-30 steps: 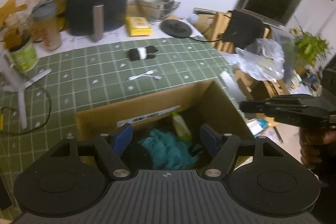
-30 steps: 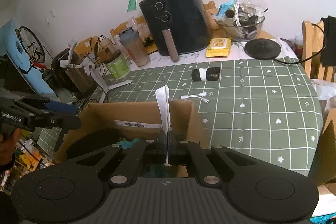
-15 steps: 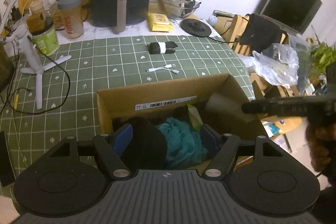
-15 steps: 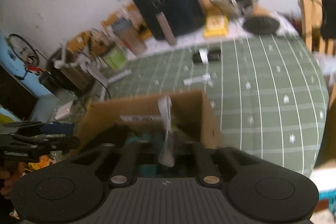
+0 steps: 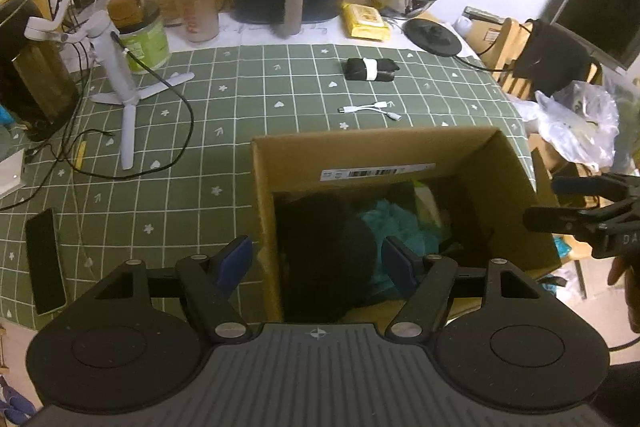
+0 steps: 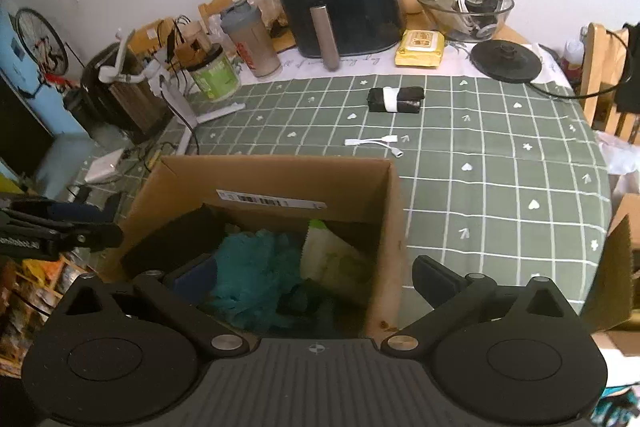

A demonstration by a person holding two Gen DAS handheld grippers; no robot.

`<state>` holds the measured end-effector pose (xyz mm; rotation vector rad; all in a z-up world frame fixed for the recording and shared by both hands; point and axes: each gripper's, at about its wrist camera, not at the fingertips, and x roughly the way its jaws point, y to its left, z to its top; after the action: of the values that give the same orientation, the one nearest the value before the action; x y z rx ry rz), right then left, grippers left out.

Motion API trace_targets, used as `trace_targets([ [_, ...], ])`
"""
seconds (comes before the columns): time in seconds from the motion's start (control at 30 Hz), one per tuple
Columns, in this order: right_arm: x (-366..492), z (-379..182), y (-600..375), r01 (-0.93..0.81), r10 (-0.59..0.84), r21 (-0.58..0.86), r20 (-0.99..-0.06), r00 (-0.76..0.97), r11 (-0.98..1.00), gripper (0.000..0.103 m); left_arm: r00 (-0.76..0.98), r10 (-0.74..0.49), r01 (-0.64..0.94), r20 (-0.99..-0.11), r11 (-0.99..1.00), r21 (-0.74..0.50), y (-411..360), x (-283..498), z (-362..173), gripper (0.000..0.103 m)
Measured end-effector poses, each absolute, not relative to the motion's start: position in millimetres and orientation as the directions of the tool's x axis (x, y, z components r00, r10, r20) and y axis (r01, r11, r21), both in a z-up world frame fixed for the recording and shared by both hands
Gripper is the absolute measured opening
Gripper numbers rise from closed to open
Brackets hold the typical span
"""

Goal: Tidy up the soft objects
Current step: 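Open both grippers to drop the wipes pack and white strip into the box, then withdraw both open grippers from the box back over the table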

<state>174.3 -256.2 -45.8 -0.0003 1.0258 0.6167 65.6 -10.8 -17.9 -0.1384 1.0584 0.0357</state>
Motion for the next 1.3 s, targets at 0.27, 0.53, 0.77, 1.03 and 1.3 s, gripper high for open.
trace_targets([
  [0.27, 176.9, -47.6, -252.4, -0.499, 0.409, 0.19, -0.83, 0.378, 0.846, 0.103, 0.505, -0.04, -0.082, -0.862, 0.992, -0.094, -17.4, 65.9, -11.2, 0.071],
  [0.53, 183.2, -52.8, -261.9, -0.452, 0.348, 0.125, -0.82, 0.454, 0.883, 0.103, 0.53, -0.094, -0.02, -0.843, 0.992, -0.124, -31.5, 71.7, -13.0, 0.071],
  [0.77, 195.6, -58.4, -271.8, -0.393, 0.301, 0.099, -0.814, 0.496, 0.914, 0.103, 0.541, -0.121, 0.025, -0.832, 0.991, -0.129, -32.6, 81.2, -14.4, 0.071],
  [1.03, 215.9, -53.7, -280.3, -0.363, 0.274, 0.083, -0.811, 0.517, 0.928, 0.103, 0.57, -0.147, 0.067, -0.809, 0.989, -0.133, -26.5, 98.1, -12.0, 0.071],
  [1.3, 236.1, -48.3, -273.9, -0.448, 0.335, 0.087, -0.792, 0.511, 0.89, 0.103, 0.609, -0.135, 0.064, -0.781, 0.991, -0.121, -11.4, 115.8, -8.3, 0.077],
])
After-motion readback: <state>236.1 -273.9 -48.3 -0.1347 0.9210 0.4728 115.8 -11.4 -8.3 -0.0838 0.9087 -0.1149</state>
